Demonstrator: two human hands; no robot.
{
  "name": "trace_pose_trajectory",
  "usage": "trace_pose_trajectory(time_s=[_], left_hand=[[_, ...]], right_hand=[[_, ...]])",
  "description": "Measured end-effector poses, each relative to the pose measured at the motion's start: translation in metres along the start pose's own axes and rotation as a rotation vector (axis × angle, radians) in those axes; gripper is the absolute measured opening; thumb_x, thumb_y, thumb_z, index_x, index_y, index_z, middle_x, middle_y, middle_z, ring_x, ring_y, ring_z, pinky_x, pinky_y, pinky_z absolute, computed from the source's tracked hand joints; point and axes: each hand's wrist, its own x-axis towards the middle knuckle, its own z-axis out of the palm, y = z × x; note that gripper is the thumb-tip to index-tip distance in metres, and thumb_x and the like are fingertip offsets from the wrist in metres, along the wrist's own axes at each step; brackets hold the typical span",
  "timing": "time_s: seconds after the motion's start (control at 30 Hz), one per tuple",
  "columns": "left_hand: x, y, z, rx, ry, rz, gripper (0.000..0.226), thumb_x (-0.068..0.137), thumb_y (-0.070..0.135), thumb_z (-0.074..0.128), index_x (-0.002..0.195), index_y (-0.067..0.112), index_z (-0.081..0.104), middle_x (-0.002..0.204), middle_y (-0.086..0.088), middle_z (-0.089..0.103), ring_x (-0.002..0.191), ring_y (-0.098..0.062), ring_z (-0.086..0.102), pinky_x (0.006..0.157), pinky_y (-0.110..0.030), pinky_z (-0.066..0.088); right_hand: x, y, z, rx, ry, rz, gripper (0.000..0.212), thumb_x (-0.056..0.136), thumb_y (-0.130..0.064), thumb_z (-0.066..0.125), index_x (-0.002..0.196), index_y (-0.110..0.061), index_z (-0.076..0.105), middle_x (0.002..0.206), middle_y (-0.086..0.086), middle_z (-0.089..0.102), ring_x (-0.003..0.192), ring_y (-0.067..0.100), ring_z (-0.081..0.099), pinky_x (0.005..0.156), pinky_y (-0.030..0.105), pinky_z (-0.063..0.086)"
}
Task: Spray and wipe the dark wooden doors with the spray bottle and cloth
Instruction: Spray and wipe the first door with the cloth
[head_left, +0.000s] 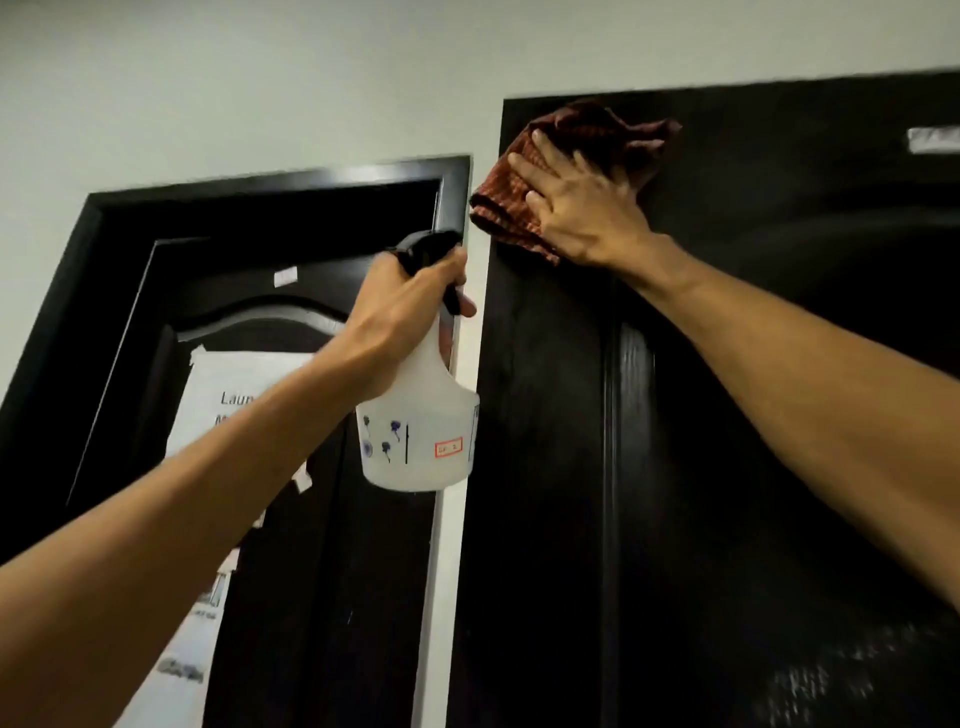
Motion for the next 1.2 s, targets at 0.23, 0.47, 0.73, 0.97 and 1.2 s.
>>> trace_pose_trajectory(time_s=[0.23,0.47,0.73,0.97,1.2], left_hand=[[-0.050,-0.008,0.004,0.006,-0.025,-0.093,0.034,0.107,0.038,0.054,0.087,0.014,0.067,0.070,-0.006,0.074,0.046,-0.012,0.056,0.056,-0.034,0.049],[-0.094,-0.007,0.012,-0.058,-0.013,-0.205,0.028,0.106,0.034,0.056,0.085,0.018,0.065,0.055,0.010,0.066,0.047,-0.004,0.061,0.045,-0.018,0.050],[-0.137,0.011,0.068,-0.064,-0.099,-0.253,0.031,0.106,0.034,0.057,0.104,0.005,0.065,0.085,-0.013,0.077,0.046,-0.024,0.055,0.045,-0.030,0.050],[-0.168,0.031,0.151,-0.105,-0.157,-0.304,0.031,0.106,0.036,0.056,0.104,0.007,0.067,0.089,-0.011,0.077,0.047,-0.024,0.057,0.052,-0.036,0.053],[-0.190,0.056,0.241,-0.137,-0.221,-0.365,0.032,0.106,0.035,0.057,0.102,0.006,0.068,0.086,-0.009,0.078,0.044,-0.022,0.054,0.049,-0.032,0.051]], right_hand=[[-0.088,-0.023,0.032,-0.040,-0.029,-0.067,0.054,0.110,-0.047,0.025,0.162,-0.045,0.010,0.166,0.004,0.032,0.148,0.034,0.033,0.119,0.055,0.021],[-0.207,-0.064,0.062,-0.019,-0.086,-0.259,0.056,0.106,-0.047,0.023,0.162,-0.038,0.023,0.158,0.005,0.045,0.137,0.034,0.048,0.112,0.052,0.036],[-0.277,0.019,0.043,-0.137,0.021,-0.081,0.058,0.104,-0.032,0.042,0.161,-0.030,0.030,0.170,0.007,0.021,0.153,0.036,0.023,0.123,0.058,0.018],[-0.321,0.128,0.004,-0.045,0.080,0.261,0.062,0.106,-0.034,0.041,0.164,-0.033,0.020,0.170,0.005,0.022,0.154,0.031,0.025,0.123,0.052,0.025],[-0.386,0.181,-0.001,-0.059,-0.021,0.031,0.060,0.105,-0.041,0.040,0.163,-0.038,0.022,0.164,0.003,0.036,0.144,0.030,0.043,0.112,0.049,0.041]])
